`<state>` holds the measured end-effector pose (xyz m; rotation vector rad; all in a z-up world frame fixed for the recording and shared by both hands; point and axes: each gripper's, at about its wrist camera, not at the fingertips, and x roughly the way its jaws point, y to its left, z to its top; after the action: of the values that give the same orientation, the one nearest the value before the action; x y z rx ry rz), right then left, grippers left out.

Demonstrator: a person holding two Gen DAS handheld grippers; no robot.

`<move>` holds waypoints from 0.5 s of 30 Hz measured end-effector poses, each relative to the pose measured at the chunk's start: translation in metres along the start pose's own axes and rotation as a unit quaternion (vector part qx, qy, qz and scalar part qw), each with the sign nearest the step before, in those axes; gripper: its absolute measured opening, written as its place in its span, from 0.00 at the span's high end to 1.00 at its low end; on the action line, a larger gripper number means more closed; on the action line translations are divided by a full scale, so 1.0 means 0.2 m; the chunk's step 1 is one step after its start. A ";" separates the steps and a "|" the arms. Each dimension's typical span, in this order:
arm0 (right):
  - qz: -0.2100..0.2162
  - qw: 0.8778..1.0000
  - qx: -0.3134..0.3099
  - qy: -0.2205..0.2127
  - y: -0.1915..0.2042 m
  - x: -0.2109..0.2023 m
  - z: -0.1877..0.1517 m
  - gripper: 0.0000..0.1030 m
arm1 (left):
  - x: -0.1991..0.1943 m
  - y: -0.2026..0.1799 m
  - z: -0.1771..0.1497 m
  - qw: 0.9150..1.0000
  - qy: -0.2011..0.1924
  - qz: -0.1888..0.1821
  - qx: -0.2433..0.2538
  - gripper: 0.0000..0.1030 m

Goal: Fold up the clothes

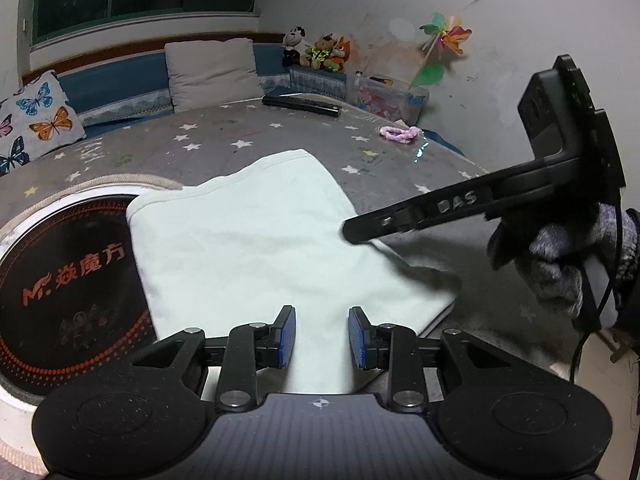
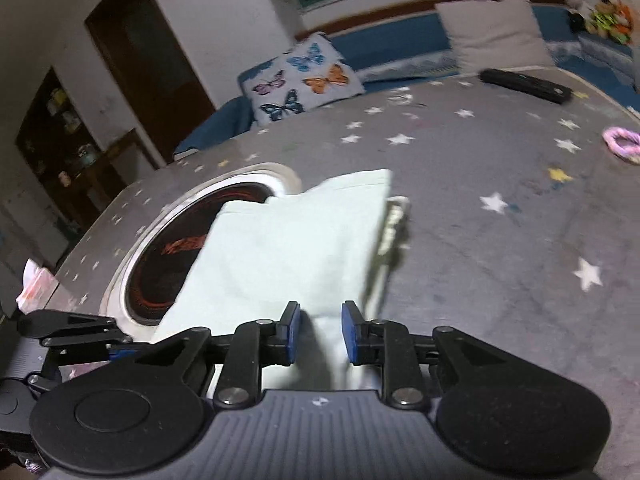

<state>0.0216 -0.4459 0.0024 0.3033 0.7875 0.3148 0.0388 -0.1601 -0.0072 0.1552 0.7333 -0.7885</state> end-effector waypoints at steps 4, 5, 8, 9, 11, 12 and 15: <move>-0.019 1.000 -0.006 -0.017 -0.01 -0.03 0.05 0.77 | 0.01 0.04 0.03 1.000 -0.003 0.009 -0.011 0.69; -0.015 1.000 -0.009 -0.021 0.00 -0.03 0.08 0.77 | 0.01 0.06 0.04 1.000 -0.004 0.012 -0.014 0.69; -0.004 0.999 -0.020 -0.031 0.04 0.01 0.15 0.77 | 0.02 0.09 0.08 0.999 -0.008 0.025 -0.024 0.67; 0.001 0.999 -0.023 -0.032 0.05 0.04 0.17 0.77 | 0.02 0.11 0.09 0.999 -0.009 0.031 -0.027 0.66; 0.007 0.999 -0.029 -0.031 0.08 0.09 0.21 0.77 | 0.03 0.14 0.11 0.999 -0.010 0.041 -0.033 0.65; 0.008 0.999 -0.030 -0.029 0.08 0.12 0.22 0.76 | 0.03 0.16 0.12 0.998 -0.011 0.045 -0.035 0.65; 0.003 0.999 -0.029 -0.024 0.07 0.21 0.26 0.75 | 0.05 0.21 0.14 0.997 -0.011 0.060 -0.046 0.64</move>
<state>0.0850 -0.4255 0.0164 0.2578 0.7286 0.3338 0.0882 -0.1461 0.0022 0.1068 0.7317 -0.6395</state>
